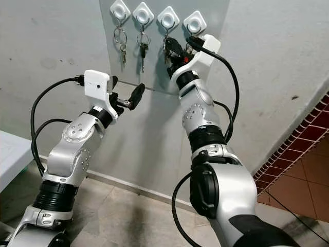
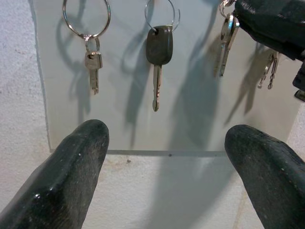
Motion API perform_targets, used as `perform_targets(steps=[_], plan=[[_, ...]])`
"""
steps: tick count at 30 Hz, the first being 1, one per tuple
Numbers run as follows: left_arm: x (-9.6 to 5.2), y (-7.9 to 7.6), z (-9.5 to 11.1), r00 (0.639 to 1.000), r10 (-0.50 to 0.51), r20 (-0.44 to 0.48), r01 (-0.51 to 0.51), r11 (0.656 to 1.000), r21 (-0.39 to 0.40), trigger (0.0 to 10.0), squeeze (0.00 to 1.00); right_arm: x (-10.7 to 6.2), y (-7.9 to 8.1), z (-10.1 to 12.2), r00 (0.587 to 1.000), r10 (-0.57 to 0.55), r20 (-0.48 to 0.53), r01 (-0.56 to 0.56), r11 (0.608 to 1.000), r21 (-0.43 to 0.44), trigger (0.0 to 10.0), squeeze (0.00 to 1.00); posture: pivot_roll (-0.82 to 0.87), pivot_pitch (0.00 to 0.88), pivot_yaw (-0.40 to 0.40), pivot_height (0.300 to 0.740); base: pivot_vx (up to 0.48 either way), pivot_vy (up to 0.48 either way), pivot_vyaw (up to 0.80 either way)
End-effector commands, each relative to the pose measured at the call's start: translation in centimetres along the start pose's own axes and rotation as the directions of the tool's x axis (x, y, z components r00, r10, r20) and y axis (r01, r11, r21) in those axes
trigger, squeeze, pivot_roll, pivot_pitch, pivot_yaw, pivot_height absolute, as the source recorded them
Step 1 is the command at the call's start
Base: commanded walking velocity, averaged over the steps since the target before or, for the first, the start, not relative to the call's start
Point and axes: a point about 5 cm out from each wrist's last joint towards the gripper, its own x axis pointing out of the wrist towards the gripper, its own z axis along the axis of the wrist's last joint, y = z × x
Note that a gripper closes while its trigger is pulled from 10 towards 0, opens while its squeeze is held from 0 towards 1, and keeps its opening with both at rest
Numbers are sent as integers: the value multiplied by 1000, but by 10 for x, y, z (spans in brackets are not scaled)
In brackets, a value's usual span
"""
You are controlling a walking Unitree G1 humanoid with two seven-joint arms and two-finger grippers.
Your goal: Hang keys on a hook
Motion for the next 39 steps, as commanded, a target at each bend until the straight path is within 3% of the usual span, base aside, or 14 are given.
perform_targets(steps=[1, 9, 19, 25, 26, 28, 30, 33, 35, 36, 38, 39], plan=[[-2, 1, 1, 1000, 8, 1, -8, 1000, 10, 10000, 0, -5, -1, -8, 1000, 23, -2, -23, 997, 79, 10000, 1000, 68, 78, -39, 740, 0, 0, 0], [-2, 3, 0, 1000, 30, 4, -31, 999, 19, 10000, 0, -19, 7, -30, 989, 143, -38, -146, 987, -68, 10000, 1000, 69, 76, -38, 740, 0, 0, 0], [-8, 14, -16, 992, 121, -31, -121, 993, 15, 10000, 0, -46, -8, -45, 985, 138, -103, -157, 966, -204, 10000, 1000, 68, 66, -44, 740, 0, 0, 0], [-21, 24, -43, 977, 190, -101, -190, 982, 4, 10000, 0, -71, -30, -55, 986, 69, -150, -109, 954, -280, 10000, 1000, 59, 55, -41, 740, 0, 0, 0], [-26, 26, -50, 975, 195, -105, -190, 980, 57, 10000, 0, -81, -39, -58, 986, 39, -161, -84, 955, -283, 10000, 1000, 57, 50, -40, 740, 0, 0, 0], [-28, 25, -54, 975, 192, -108, -185, 980, 69, 10000, 0, -86, -43, -59, 986, 18, -166, -65, 957, -281, 10000, 1000, 57, 48, -38, 740, 0, 0, 0], [-35, 26, -69, 967, 208, -145, -201, 978, 65, 10000, 0, -104, -59, -64, 981, -51, -187, -6, 956, -293, 10000, 1000, 57, 47, -38, 740, 0, 0, 0], [-42, 29, -82, 959, 237, -158, -219, 968, 123, 10000, 0, -123, -74, -71, 969, -115, -218, 42, 948, -316, 10000, 1000, 53, 41, -36, 740, 0, 0, 0], [-45, 33, -93, 944, 264, -199, -254, 964, 74, 10000, 0, -133, -82, -75, 957, -167, -235, 80, 937, -340, 10000, 1000, 50, 35, -34, 740, 0, 0, 0], [-45, 33, -93, 944, 264, -199, -254, 964, 74, 10000, 0, -133, -82, -75, 957, -167, -235, 80, 937, -340, 10000, 1000, 50, 35, -34, 740, 0, 0, 0], [-53, 37, -110, 928, 294, -229, -285, 956, 71, 10000, 0, -154, -96, -85, 925, -248, -288, 110, 900, -422, 10000, 1000, 44, 32, -33, 740, 0, 0, 0], [-53, 37, -110, 928, 294, -229, -285, 956, 71, 10000, 0, -154, -96, -85, 925, -248, -288, 110, 900, -422, 10000, 1000, 44, 32, -33, 740, 0, 0, 0]])
